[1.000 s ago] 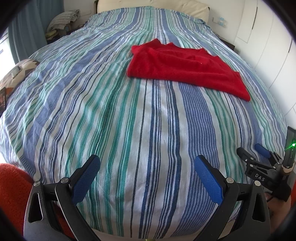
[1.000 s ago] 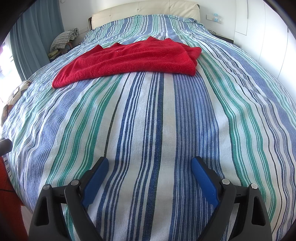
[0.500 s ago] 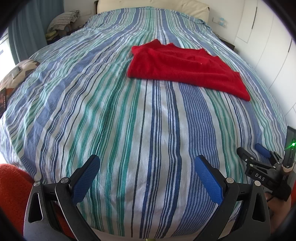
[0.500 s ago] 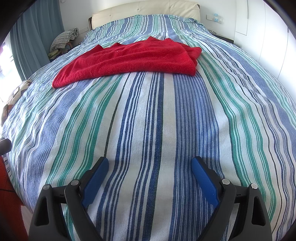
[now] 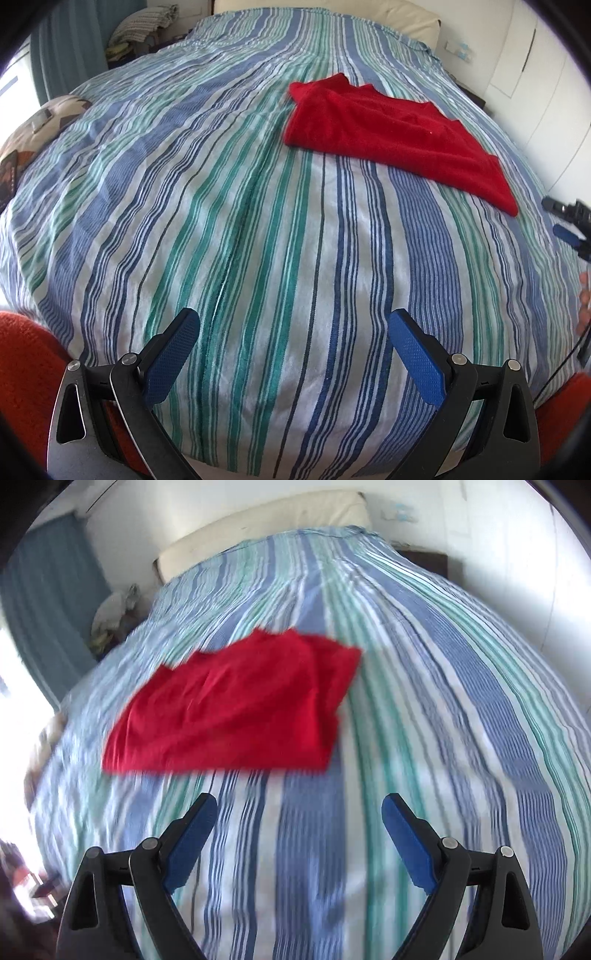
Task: Fold small clothes
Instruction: 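Move the right tool to the sweater's folded edge and grasp it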
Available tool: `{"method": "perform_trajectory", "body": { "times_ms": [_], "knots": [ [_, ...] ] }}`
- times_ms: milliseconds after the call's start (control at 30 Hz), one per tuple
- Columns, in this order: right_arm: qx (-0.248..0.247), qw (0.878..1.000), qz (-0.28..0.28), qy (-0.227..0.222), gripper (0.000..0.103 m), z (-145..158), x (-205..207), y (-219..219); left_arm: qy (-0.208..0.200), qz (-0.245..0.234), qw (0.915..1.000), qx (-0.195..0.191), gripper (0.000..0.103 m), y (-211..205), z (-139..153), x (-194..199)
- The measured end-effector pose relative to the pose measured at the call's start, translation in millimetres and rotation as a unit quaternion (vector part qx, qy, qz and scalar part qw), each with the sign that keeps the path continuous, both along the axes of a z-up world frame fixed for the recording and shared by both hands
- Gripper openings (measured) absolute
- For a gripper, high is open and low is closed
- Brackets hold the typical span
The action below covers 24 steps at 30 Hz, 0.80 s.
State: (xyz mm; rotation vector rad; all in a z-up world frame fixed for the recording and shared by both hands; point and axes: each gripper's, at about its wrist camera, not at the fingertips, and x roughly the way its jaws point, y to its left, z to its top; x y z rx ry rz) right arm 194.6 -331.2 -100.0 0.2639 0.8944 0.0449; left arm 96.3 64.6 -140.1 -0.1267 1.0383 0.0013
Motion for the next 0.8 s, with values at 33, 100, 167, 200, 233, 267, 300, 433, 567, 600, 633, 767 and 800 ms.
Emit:
{"method": "perform_trajectory", "body": {
  "times_ms": [33, 100, 167, 200, 233, 267, 300, 433, 567, 600, 633, 767, 800],
  "knots": [
    [0.02, 1.0, -0.012, 0.006, 0.09, 1, 19, -15, 0.002, 0.0, 1.0, 0.0, 0.102, 0, -1, 1],
    [0.049, 0.998, -0.034, 0.009, 0.09, 0, 51, -38, 0.005, -0.002, 1.0, 0.004, 0.102, -2, -3, 2],
    [0.084, 0.995, -0.044, 0.012, 0.09, -7, 79, -51, 0.008, -0.006, 0.9999, 0.009, 0.102, -4, -6, 3],
    [0.107, 0.993, -0.047, 0.015, 0.089, -12, 91, -54, 0.011, -0.007, 0.9999, 0.011, 0.102, -4, -8, 3],
    [0.13, 0.99, -0.049, 0.019, 0.087, -18, 102, -56, 0.015, -0.008, 0.9998, 0.012, 0.102, -4, -10, 4],
    [0.144, 0.988, -0.049, 0.024, 0.086, -24, 110, -56, 0.019, -0.008, 0.9997, 0.013, 0.102, -4, -13, 5],
    [0.155, 0.986, -0.051, 0.037, 0.085, -33, 120, -54, 0.023, -0.007, 0.9996, 0.012, 0.102, -2, -15, 6],
    [0.134, 0.987, -0.049, 0.08, 0.058, -66, 147, -36, 0.037, 0.005, 0.9993, 0.003, 0.102, 5, -22, 11],
    [0.096, 0.992, -0.025, 0.08, 0.01, -58, 154, -15, 0.039, 0.017, 0.999, -0.015, 0.102, 12, -23, 15],
    [0.08, 0.994, -0.021, 0.072, 0.01, -47, 155, -8, 0.039, 0.018, 0.9989, -0.019, 0.102, 13, -22, 16],
    [0.062, 0.996, -0.007, 0.058, 0.01, -31, 156, 4, 0.039, 0.019, 0.9988, -0.024, 0.102, 14, -22, 16],
    [0.047, 0.996, 0.074, 0.018, 0.01, 30, 169, 69, 0.042, 0.013, 0.9981, -0.043, 0.102, 13, -22, 19],
    [0.051, 0.994, 0.1, 0.013, 0.01, 43, 176, 96, 0.043, 0.01, 0.998, -0.046, 0.102, 13, -21, 20]
  ]
}}
